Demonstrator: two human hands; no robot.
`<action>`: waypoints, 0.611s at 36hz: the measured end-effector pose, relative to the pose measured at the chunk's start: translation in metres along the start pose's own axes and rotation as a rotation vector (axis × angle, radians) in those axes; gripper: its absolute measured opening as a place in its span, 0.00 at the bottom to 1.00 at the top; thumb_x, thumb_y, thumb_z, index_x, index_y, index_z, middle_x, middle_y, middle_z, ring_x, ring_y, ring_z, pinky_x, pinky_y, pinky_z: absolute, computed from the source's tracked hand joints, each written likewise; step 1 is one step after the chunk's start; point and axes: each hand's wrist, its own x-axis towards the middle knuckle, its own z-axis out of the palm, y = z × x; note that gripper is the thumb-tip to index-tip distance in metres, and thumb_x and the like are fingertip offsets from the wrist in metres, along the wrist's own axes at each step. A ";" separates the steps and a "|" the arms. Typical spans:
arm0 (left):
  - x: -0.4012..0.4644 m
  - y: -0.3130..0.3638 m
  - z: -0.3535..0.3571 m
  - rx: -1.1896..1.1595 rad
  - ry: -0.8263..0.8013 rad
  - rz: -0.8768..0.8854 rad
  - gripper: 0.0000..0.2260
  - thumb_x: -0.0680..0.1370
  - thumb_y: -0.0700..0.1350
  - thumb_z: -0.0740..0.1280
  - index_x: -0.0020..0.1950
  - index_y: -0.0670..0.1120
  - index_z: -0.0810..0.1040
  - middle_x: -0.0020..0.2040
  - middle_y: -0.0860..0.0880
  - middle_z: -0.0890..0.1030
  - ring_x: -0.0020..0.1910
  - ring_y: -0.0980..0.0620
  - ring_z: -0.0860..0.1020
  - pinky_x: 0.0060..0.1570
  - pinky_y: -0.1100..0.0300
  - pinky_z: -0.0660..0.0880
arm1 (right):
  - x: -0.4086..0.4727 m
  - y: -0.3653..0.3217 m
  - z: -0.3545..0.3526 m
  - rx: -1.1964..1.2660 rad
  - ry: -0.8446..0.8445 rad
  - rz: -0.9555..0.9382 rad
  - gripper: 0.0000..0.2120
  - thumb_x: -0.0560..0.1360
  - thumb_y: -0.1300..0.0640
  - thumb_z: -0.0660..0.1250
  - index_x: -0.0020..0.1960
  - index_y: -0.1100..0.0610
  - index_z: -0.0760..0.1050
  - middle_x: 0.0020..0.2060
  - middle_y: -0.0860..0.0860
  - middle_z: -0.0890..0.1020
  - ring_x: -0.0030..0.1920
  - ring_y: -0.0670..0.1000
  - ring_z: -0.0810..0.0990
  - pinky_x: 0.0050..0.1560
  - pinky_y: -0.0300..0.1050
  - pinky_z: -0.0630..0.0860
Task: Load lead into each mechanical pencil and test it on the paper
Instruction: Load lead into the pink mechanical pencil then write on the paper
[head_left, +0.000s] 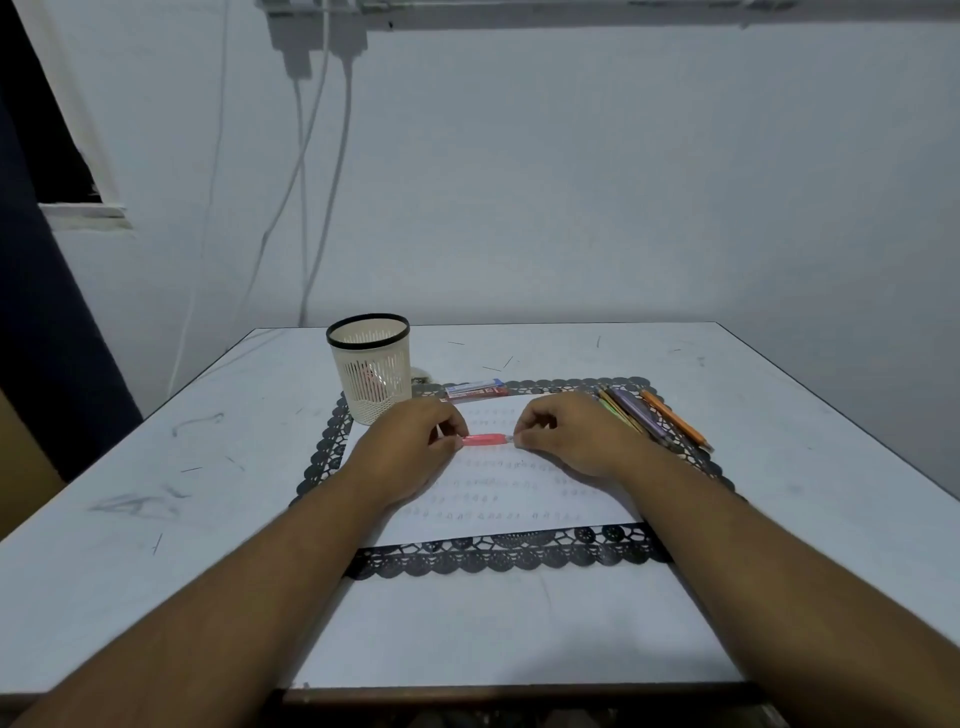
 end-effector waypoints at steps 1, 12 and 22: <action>0.000 0.000 0.000 -0.010 0.006 -0.001 0.03 0.80 0.45 0.71 0.51 0.51 0.84 0.46 0.59 0.80 0.45 0.60 0.77 0.44 0.61 0.74 | 0.000 -0.001 0.001 0.003 0.011 -0.004 0.04 0.78 0.51 0.75 0.45 0.47 0.85 0.42 0.44 0.85 0.45 0.48 0.82 0.45 0.45 0.76; 0.000 0.000 0.003 -0.073 -0.032 0.041 0.02 0.78 0.47 0.74 0.50 0.53 0.83 0.45 0.59 0.80 0.45 0.59 0.77 0.46 0.55 0.78 | -0.004 -0.009 0.013 0.031 0.029 -0.047 0.05 0.80 0.51 0.72 0.46 0.48 0.84 0.42 0.45 0.85 0.45 0.47 0.81 0.44 0.44 0.74; 0.001 -0.001 0.002 -0.076 -0.009 0.023 0.03 0.78 0.47 0.74 0.48 0.55 0.82 0.42 0.58 0.80 0.42 0.58 0.77 0.42 0.57 0.76 | -0.007 -0.013 0.015 0.078 0.035 -0.069 0.03 0.81 0.53 0.72 0.48 0.48 0.84 0.41 0.45 0.83 0.41 0.46 0.78 0.43 0.43 0.74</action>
